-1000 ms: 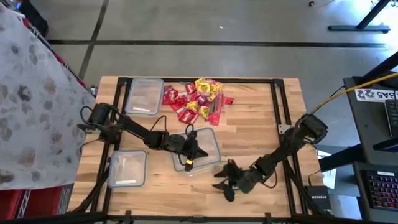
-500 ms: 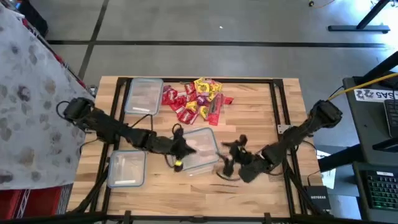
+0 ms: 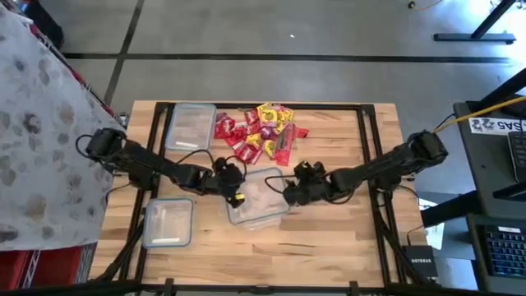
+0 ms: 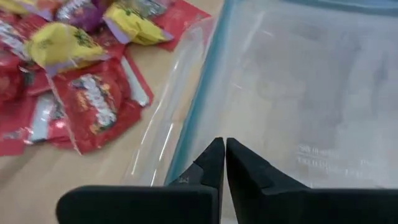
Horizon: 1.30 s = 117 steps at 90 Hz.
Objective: Sort candy
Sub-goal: Open the right transparent bin
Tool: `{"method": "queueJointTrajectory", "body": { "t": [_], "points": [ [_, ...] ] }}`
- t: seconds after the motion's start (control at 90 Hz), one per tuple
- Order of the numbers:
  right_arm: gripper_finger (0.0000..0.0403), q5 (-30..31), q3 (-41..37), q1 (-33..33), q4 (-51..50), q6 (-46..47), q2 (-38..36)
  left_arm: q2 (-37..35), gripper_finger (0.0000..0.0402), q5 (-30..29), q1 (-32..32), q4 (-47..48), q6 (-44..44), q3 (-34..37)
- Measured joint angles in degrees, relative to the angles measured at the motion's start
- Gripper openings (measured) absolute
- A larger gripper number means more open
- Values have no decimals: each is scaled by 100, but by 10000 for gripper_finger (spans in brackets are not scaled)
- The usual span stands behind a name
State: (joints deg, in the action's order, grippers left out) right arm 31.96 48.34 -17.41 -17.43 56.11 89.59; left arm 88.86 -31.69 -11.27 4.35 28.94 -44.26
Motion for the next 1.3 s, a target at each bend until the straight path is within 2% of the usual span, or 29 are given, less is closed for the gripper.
{"method": "queueJointTrajectory", "body": {
  "t": [0.189,0.3,0.367,0.444,0.5,0.567,0.689,0.833,0.9,0.967,1.033,1.122,1.3],
  "points": [
    [220,-1059,-6,-587,932,-106,410,272,0,1,188,-802,-315,62],
    [220,-1381,5,-1179,1367,-254,546,315,0,481,237,-1466,-671,89],
    [220,-1321,9,-1574,1378,-267,623,328,0,700,183,-1998,-888,79],
    [220,-780,-10,-1995,1313,-255,713,323,0,898,95,-2430,-1167,-71],
    [220,-307,-9,-2199,1422,-260,746,312,0,1022,28,-2475,-1343,-198],
    [220,-323,-33,-2316,1580,-379,841,312,0,1117,-85,-2439,-1548,-353],
    [220,-857,-176,-2169,1598,-410,1100,300,0,1182,-180,-2156,-1570,-495],
    [220,-454,-183,-1777,1337,-401,1378,304,0,914,-89,-980,-940,-491],
    [220,-619,-175,-1583,1387,-437,1395,302,0,764,-6,-615,-517,-491],
    [220,-719,-199,-1432,1634,-948,1408,305,0,770,63,-318,-367,-491],
    [220,-540,-310,-1431,2127,-1737,1441,391,0,795,86,-270,-523,-486],
    [220,-497,-559,-1433,3460,-2545,1436,540,0,755,83,-428,-904,-459],
    [220,-342,-1489,-1460,5509,-2464,1492,1093,0,1061,-46,-1332,-1730,-412]
  ]
}}
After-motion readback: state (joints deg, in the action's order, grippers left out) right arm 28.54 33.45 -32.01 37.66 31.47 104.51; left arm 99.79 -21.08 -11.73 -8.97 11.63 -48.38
